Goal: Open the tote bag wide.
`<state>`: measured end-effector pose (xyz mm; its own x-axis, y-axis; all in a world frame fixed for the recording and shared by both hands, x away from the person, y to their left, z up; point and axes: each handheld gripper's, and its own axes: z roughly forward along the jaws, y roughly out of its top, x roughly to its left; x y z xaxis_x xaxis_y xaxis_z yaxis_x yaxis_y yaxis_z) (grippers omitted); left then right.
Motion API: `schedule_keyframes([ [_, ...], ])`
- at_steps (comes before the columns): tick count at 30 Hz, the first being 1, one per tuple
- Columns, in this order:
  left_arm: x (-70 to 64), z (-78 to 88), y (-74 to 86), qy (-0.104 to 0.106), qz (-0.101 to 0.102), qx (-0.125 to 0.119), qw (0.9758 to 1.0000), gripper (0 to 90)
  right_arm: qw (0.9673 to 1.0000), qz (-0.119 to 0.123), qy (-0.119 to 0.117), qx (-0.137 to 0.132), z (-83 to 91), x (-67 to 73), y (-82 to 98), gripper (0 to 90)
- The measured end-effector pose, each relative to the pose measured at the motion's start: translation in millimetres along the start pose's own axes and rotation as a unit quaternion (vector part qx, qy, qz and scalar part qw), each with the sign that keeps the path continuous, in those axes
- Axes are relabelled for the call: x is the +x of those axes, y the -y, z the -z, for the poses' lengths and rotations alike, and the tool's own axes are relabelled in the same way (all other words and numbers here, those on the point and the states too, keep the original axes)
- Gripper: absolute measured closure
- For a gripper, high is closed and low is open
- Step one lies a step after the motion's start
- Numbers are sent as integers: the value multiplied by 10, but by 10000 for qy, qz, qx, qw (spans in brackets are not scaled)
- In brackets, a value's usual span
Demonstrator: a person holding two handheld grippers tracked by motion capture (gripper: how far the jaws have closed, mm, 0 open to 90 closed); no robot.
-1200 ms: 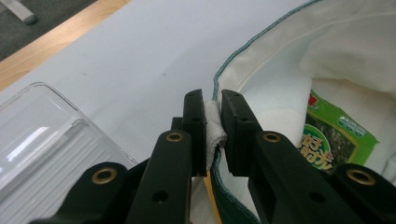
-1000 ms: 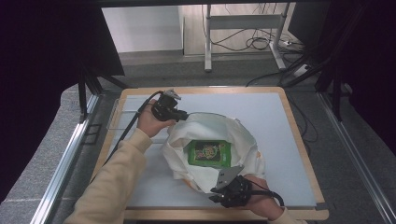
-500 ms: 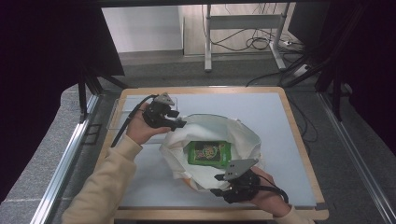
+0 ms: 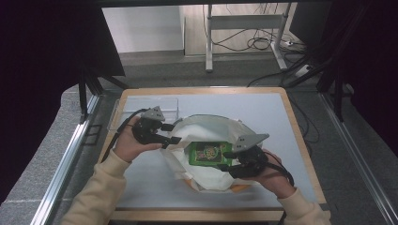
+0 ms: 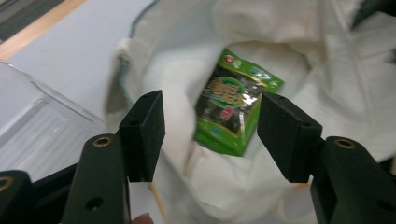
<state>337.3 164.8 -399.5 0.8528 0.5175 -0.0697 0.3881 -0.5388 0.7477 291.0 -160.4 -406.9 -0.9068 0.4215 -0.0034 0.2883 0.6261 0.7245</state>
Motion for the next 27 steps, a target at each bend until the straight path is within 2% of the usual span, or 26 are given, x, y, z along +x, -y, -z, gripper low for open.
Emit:
schedule_keyframes([
  [5, -77, -53, 97, 145, 23, 38, 9999, 410, 9999, -14, 28, 139, -95, -153, -179, 736],
  [9, -124, -105, 166, 287, 48, 9, 9996, 413, 9997, -35, -94, 224, -187, -225, -354, 852],
  [12, -154, -140, 191, 308, -45, 145, 9994, 411, 9995, -43, -152, 268, -276, -273, -474, 884],
  [15, -186, -160, 208, 366, -22, 123, 9993, 414, 9993, -108, -221, 280, -400, -328, -585, 889],
  [20, -223, -195, 240, 474, -106, 246, 9985, 411, 9982, -119, -276, 522, -683, -393, -722, 890],
  [27, -226, -160, 254, 510, -37, 179, 9985, 412, 9945, -22, -468, 935, -1067, -372, -785, 890],
])
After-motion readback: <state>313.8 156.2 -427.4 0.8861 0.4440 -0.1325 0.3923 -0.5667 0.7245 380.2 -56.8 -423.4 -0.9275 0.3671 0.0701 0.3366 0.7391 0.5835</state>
